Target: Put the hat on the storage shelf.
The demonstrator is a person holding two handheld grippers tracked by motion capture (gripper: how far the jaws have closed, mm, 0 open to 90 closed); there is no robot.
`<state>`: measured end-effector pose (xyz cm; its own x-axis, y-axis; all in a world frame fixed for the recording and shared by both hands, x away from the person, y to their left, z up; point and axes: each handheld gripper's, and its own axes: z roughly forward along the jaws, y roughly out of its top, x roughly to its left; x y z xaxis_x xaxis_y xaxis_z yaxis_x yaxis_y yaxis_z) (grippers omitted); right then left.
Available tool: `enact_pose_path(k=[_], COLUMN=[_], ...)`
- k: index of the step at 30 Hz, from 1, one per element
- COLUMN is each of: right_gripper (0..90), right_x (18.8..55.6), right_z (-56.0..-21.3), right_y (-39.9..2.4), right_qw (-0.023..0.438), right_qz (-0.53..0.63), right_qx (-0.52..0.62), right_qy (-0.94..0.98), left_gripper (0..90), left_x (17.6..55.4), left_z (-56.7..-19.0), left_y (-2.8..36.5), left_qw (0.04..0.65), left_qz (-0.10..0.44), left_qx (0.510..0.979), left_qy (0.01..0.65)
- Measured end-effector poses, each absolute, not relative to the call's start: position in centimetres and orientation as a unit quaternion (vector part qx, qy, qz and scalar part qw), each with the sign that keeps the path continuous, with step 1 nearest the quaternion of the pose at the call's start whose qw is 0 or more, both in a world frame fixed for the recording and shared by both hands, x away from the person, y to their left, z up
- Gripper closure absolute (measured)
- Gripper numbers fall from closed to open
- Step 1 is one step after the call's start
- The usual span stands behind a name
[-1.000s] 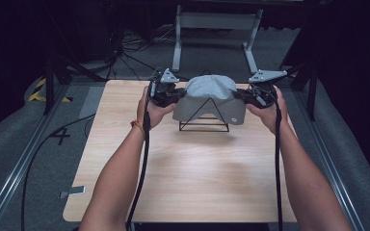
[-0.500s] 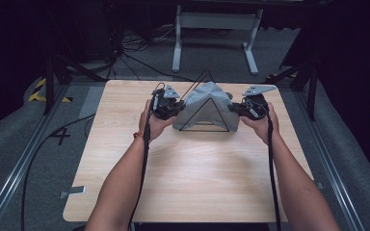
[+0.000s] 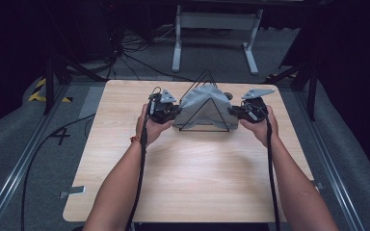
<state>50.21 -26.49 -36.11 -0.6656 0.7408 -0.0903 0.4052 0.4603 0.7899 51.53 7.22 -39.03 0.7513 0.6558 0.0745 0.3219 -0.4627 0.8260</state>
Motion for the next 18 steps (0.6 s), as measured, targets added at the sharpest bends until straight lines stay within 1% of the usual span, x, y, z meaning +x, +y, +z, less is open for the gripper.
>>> enact_pose_path(k=[1,9,11,13,14,15,16,18], right_gripper=[76.1,67.1,64.6,61.4,59.0,59.0,56.0,54.0], right_x=[50.0,48.0,47.3,46.5,46.0,46.0,45.1,44.4], right_z=[-36.0,-34.3,-34.0,-33.8,-33.8,-33.8,-33.8,-33.9], right_y=[-26.8,-28.1,-28.4,-28.7,-29.0,-29.0,-29.5,-30.0], right_qw=[0.220,0.237,0.242,0.244,0.244,0.244,0.247,0.250], right_qz=[0.387,0.389,0.387,0.383,0.382,0.382,0.382,0.377], right_qx=[0.350,0.340,0.333,0.331,0.328,0.328,0.326,0.326], right_qy=[0.824,0.823,0.825,0.827,0.829,0.829,0.829,0.830], left_gripper=[74.4,65.0,63.0,57.1,55.8,55.8,52.4,48.8], left_x=[51.2,48.6,47.8,46.8,46.8,46.4,45.4,44.5], left_z=[-38.9,-37.4,-37.3,-37.4,-37.4,-37.4,-37.7,-38.1], left_y=[7.8,10.5,11.1,11.7,11.7,11.9,12.4,13.0], left_qw=[0.428,0.422,0.419,0.408,0.408,0.404,0.400,0.390], left_qz=[0.199,0.214,0.208,0.210,0.210,0.209,0.204,0.208], left_qx=[0.832,0.836,0.840,0.847,0.847,0.850,0.854,0.859], left_qy=[0.291,0.276,0.274,0.268,0.268,0.265,0.261,0.256])
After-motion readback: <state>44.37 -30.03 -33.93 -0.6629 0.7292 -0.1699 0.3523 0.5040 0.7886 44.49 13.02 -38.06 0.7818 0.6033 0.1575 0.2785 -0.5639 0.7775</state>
